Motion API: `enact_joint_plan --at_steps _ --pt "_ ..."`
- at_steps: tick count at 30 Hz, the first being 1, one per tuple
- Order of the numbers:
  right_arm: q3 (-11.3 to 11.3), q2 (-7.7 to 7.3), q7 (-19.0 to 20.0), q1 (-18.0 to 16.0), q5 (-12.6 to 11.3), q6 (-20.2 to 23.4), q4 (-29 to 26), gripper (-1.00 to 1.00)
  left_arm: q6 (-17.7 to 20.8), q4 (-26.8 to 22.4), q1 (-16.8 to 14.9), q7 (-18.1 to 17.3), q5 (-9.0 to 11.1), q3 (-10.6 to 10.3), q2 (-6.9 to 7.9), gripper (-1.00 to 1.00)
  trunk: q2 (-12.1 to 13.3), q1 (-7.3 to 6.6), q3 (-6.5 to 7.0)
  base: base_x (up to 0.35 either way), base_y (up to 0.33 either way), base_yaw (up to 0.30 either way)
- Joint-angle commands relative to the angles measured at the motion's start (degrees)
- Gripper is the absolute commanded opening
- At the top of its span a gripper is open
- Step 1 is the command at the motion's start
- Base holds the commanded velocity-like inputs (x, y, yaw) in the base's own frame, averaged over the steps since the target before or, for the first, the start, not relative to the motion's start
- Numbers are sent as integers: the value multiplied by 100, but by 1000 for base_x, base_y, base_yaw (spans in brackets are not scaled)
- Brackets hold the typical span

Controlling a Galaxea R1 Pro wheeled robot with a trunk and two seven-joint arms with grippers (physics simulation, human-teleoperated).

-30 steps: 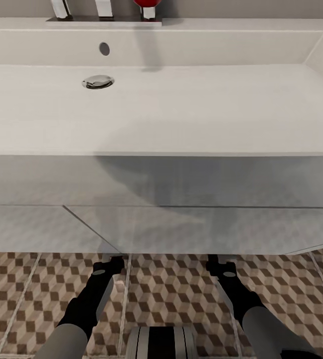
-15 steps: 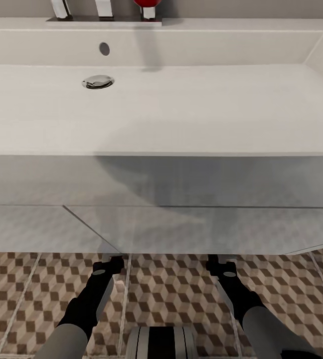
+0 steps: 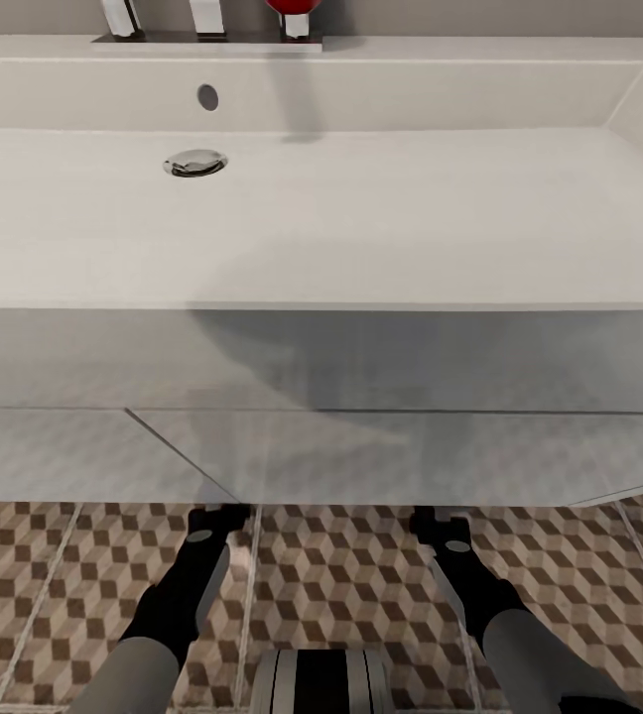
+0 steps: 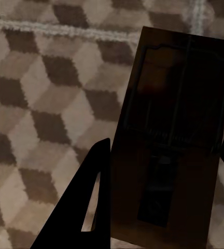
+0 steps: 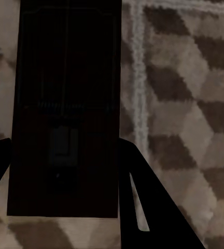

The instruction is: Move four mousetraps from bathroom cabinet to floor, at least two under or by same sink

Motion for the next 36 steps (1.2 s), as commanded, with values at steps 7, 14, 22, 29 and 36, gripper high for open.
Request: enact_joint_plan --at_steps 7,14,22,29,36 --pt "-37 6 2 -3 39 -44 -6 -100 -139 31 -36 12 -32 5 -8 -100 -1 -1 -4 0 0 0" --pt "-37 2 2 -1 39 -53 -7 -100 -167 43 -41 12 -27 7 -11 -100 -1 -1 -4 0 0 0" --pt "-37 -2 1 -3 24 -56 43 -100 -168 163 -132 12 -12 6 -11 -100 -1 -1 -4 0 0 0" --pt "-42 -5 -6 0 14 -61 81 -100 -289 1025 -582 12 -14 8 -8 -100 -1 -1 -4 0 0 0" --pt "-42 -10 -4 2 13 -156 104 -100 -638 1522 -817 12 -6 11 -11 -100 -1 -1 -4 0 0 0"
